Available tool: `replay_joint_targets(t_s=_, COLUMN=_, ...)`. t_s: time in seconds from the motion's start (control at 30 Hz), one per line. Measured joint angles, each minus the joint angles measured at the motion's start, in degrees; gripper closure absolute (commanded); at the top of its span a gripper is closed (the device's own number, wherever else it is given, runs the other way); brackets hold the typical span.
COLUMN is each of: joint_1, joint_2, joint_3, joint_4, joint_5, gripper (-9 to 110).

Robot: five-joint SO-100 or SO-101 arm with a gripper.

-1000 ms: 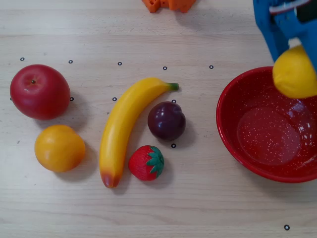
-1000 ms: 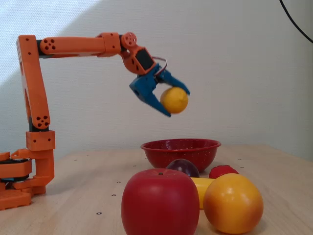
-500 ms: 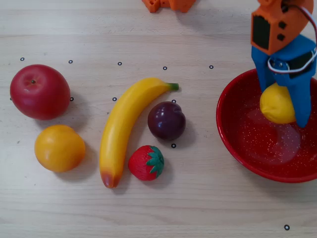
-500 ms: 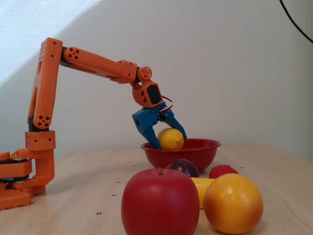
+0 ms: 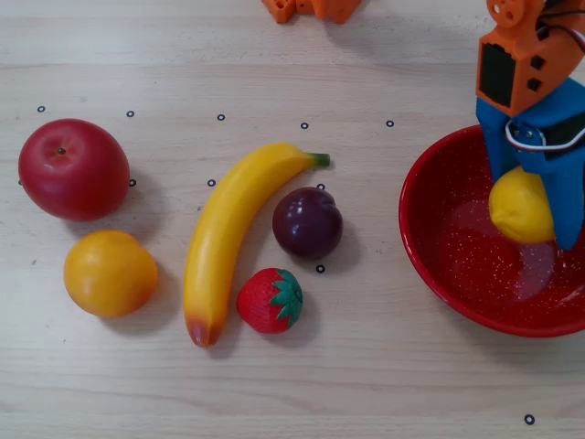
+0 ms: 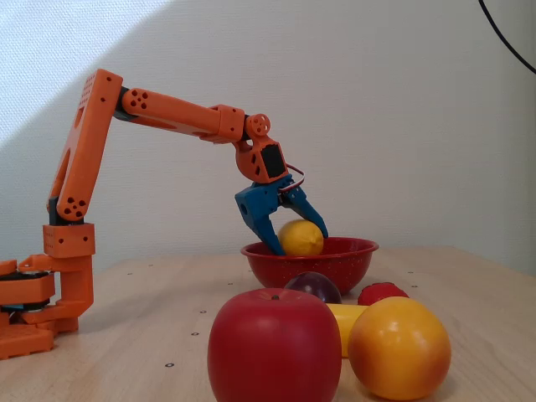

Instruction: Put the lemon in the red bowl.

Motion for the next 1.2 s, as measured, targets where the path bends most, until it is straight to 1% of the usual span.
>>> replay_joint_targets(t_s=0.13, joint_1=0.0, joint_2=0.1, joint_3=-2.4, joint_4=1.2, joint_5=0.3, gripper=63)
replay_joint_targets(t_s=0.27, joint_1=0.0, joint_2=0.1, joint_3=-3.4, joint_4=3.2, joint_5=0.3, gripper=64)
replay_joint_targets(t_s=0.33, joint_1=-0.8, joint_2=0.1, joint_3=-3.5, joint_4=4.0, joint_5=-0.4, gripper=69)
replay_joint_targets(t_s=0.4, joint_1=-2.1, joint_2=0.1, joint_3=-4.7, joint_4=4.5, joint_5=-0.5, gripper=82)
replay_joint_targets(t_s=0.57, joint_1=-4.9, joint_2=4.3, joint_3=-6.5, joint_4=6.9, joint_5=-1.3, gripper=101)
replay_joint_targets(t_s=0.73, joint_1=-7.1, joint_2=12.2, joint_3=-5.9, joint_4=8.4, joint_5=-2.2, gripper=101)
replay_joint_targets(t_s=0.93, joint_1=-13.2, joint_2=25.0, joint_3=6.4, joint_4=9.0, joint_5=-2.0, gripper=101)
replay_joint_targets(t_s=1.1, joint_1=-18.8, joint_2=39.9, joint_3=21.4, joint_4=8.0, joint_5=-2.0, gripper=101)
replay_joint_targets(t_s=1.2, joint_1=-21.5, joint_2=48.3, joint_3=31.5, joint_4=6.4, joint_5=-0.2, gripper=101)
